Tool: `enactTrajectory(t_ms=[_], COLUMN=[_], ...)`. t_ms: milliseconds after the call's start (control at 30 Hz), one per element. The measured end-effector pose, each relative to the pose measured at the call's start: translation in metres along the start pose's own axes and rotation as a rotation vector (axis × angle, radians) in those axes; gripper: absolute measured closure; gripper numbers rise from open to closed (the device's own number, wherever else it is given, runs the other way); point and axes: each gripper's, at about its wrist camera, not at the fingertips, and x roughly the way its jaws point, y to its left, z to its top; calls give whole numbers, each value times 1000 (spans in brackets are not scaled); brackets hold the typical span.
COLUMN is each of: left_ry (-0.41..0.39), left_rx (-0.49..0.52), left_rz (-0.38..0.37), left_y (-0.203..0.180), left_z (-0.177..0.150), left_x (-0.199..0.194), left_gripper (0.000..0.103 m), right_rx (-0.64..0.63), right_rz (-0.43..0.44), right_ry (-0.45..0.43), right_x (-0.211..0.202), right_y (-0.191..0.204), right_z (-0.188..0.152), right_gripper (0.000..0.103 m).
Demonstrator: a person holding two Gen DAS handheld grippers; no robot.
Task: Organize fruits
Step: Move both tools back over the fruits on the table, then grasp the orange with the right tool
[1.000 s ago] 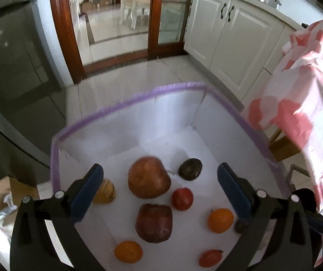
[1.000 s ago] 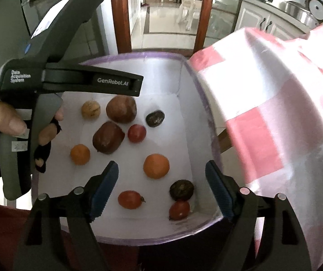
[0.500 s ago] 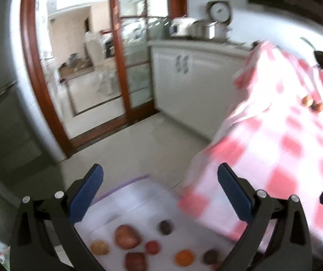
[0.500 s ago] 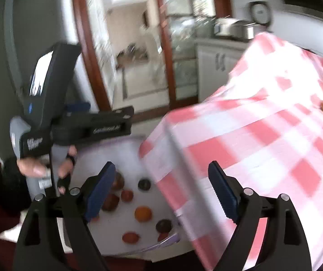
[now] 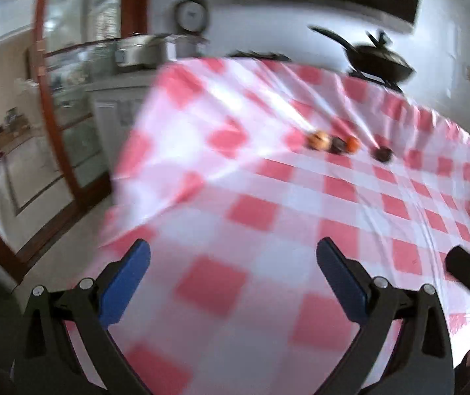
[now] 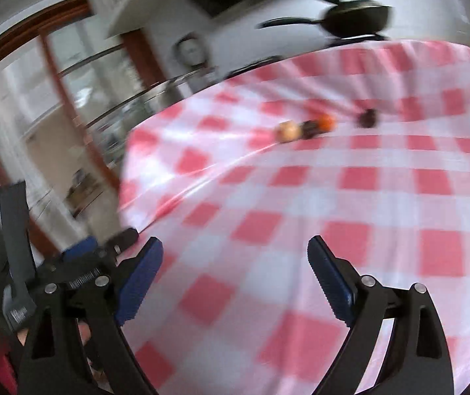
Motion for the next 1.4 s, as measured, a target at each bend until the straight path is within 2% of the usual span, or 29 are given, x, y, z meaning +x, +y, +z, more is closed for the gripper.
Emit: enactTrajectory(t_ms=[100,200,333,467,600,767,833,1000,1400], left_ry=[51,101,151,169,156,159,181,156,143], left_rx=[18,-19,-43,-25,-11,-86,-130,-200,-218], left_rz=[-30,-63,-93,-100,-107,-173,-207,-282,-282], left_y=[-31,-49,-67,-83,-93,-85,-79,-68,-67], left_z=[13,24,36,43,53,62,62,60,59], left_x=[38,65,94,117,135,149,155,153,153], left_gripper=[2,2,2,2,2,2,2,2,2], right_rx=[31,49,57,51,78,84,79,105,221], right_rz=[-69,-136,-180,-219,-242,-275,-284,-286,-246], right_ry=[-11,-11,3,33,68,120,123,113,78], right_x=[4,10,23,39,57,84,95,123,194], right_y=[-24,-43,-61,-80,-98,-114,-116,-124,-134], right_z=[16,33,48,55,59,66,71,85,127], right_gripper=[16,16,16,16,16,16,16,16,16])
